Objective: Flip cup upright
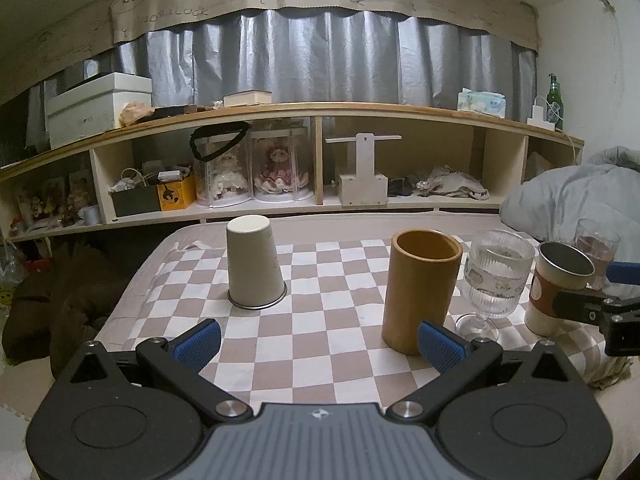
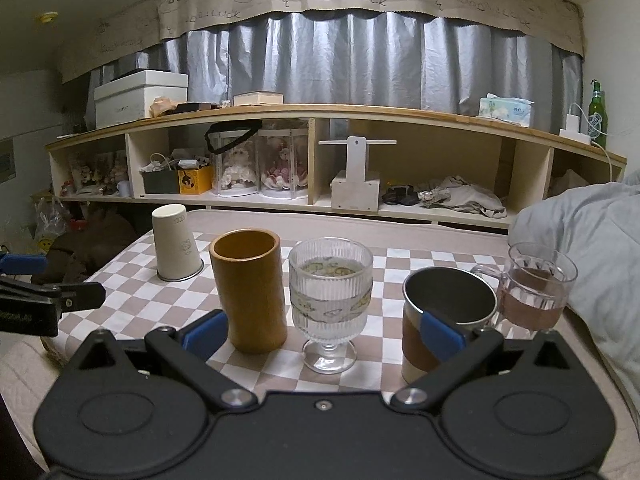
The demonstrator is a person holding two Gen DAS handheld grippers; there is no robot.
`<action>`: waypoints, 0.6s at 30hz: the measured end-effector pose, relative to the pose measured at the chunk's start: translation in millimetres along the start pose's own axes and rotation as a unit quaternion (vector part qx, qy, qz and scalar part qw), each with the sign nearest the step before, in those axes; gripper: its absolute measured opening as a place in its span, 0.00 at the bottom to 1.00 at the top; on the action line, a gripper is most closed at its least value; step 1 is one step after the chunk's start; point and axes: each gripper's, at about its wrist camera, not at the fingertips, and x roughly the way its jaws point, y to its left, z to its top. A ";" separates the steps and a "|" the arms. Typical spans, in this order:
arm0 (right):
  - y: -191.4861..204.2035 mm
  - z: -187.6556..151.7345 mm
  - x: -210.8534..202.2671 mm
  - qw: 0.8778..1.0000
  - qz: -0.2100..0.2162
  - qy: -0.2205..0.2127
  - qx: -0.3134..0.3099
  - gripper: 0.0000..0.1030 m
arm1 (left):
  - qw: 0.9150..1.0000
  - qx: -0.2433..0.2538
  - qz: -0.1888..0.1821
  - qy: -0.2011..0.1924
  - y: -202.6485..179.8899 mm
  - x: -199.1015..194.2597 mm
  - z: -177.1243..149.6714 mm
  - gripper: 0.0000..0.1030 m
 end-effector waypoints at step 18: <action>0.2 -1.1 0.7 1.000 0.002 0.002 0.002 1.00 | 1.000 -0.001 0.001 0.002 -0.8 0.1 -0.2 1.00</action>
